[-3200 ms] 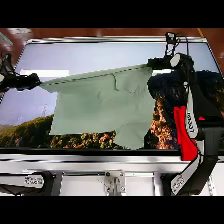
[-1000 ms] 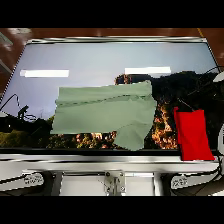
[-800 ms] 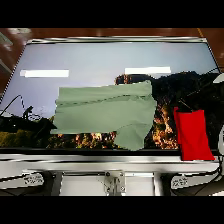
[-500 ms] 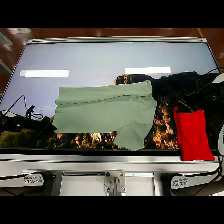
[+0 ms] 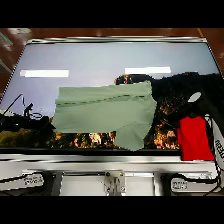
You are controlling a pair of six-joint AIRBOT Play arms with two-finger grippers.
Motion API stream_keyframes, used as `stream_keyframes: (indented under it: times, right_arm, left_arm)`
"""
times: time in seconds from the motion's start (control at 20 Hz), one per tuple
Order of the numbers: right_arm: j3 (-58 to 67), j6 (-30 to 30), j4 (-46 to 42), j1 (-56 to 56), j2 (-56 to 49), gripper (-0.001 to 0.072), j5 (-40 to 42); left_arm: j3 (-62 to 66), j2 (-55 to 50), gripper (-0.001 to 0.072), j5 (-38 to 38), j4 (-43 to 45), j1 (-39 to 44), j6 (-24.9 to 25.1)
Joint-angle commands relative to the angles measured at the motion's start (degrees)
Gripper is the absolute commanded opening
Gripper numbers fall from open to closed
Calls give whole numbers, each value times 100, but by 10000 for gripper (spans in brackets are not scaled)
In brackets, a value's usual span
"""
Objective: Fold the shirts.
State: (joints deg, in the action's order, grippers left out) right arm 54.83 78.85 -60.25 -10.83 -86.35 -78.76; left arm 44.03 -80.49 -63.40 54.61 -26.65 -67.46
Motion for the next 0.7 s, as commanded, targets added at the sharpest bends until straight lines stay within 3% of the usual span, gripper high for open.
stream_keyframes:
  times: [0.0,0.2,0.25,0.3,0.4,0.45,0.55,0.65]
  right_arm:
    - [-817,-9,699,249,92,637,914]
    - [-890,149,774,807,90,633,1694]
    - [-890,256,739,885,81,587,1834]
    - [-890,330,723,938,68,491,1926]
    - [-887,339,782,957,63,486,1851]
    - [-885,317,791,946,76,328,1674]
    - [-881,227,787,898,177,92,1432]
    - [-881,98,929,815,498,58,1453]
  left_arm:
    - [4,210,37,-125,-72,2,87]
    - [4,264,37,-221,-70,2,146]
    - [4,264,37,-219,-70,2,146]
    - [4,264,37,-219,-70,2,149]
    - [7,264,37,-195,-70,0,227]
    - [7,264,37,-155,-70,0,297]
    - [7,267,37,-57,-70,-11,341]
    - [59,271,37,-17,-72,-11,470]
